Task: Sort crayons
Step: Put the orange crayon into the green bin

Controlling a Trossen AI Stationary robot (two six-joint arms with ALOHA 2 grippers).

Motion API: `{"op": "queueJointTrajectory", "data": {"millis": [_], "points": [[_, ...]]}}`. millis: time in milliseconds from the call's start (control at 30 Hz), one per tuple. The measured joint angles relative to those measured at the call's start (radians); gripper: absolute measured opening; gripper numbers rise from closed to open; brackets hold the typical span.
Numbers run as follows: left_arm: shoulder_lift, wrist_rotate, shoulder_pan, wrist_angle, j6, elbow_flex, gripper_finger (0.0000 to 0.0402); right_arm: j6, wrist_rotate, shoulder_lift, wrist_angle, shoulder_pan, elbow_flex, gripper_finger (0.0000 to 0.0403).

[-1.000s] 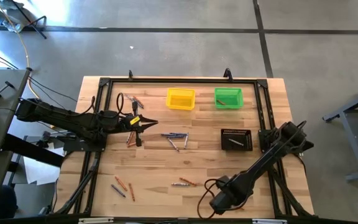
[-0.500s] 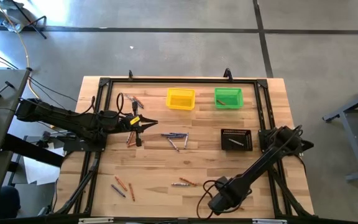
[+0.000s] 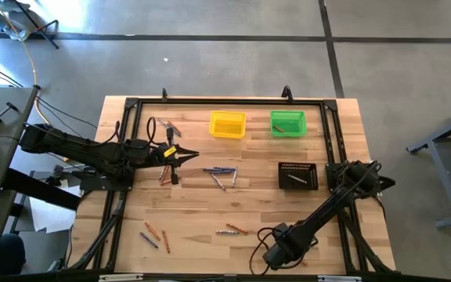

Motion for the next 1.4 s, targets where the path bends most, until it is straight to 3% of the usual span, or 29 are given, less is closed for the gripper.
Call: {"op": "queueJointTrajectory", "data": {"millis": [267, 500, 667, 800, 1000, 1233, 1400], "points": [[0.0, 0.0, 0.0, 0.0, 0.0, 0.0, 0.001, 0.014, -0.009, -0.007, 0.076, -0.001, -0.061, 0.0098], [0.0, 0.0, 0.0, 0.0, 0.0, 0.0, 0.001, 0.012, -0.009, -0.005, 0.091, -0.009, -0.062, 0.0012], [0.0, 0.0, 0.0, 0.0, -0.016, 0.0, 0.001, -0.03, -0.01, -0.007, 0.078, -0.009, -0.033, 0.0013], [0.0, 0.0, 0.0, 0.0, -0.017, 0.0, 0.001, -0.076, 0.059, -0.051, 0.032, -0.015, 0.001, 0.0005], [0.0, 0.0, 0.0, 0.0, -0.024, 0.0, 0.001, -0.094, 0.329, -0.188, -0.138, -0.033, 0.023, 0.0003], [0.0, 0.0, 0.0, 0.001, -0.005, 0.0, 0.001, -0.079, 0.881, -0.343, -0.472, -0.108, 0.03, 0.0002], [0.0, 0.0, 0.0, 0.016, 0.025, 0.0, 0.001, -0.075, 1.173, -0.409, -0.717, -0.227, 0.03, 0.0002]]}}
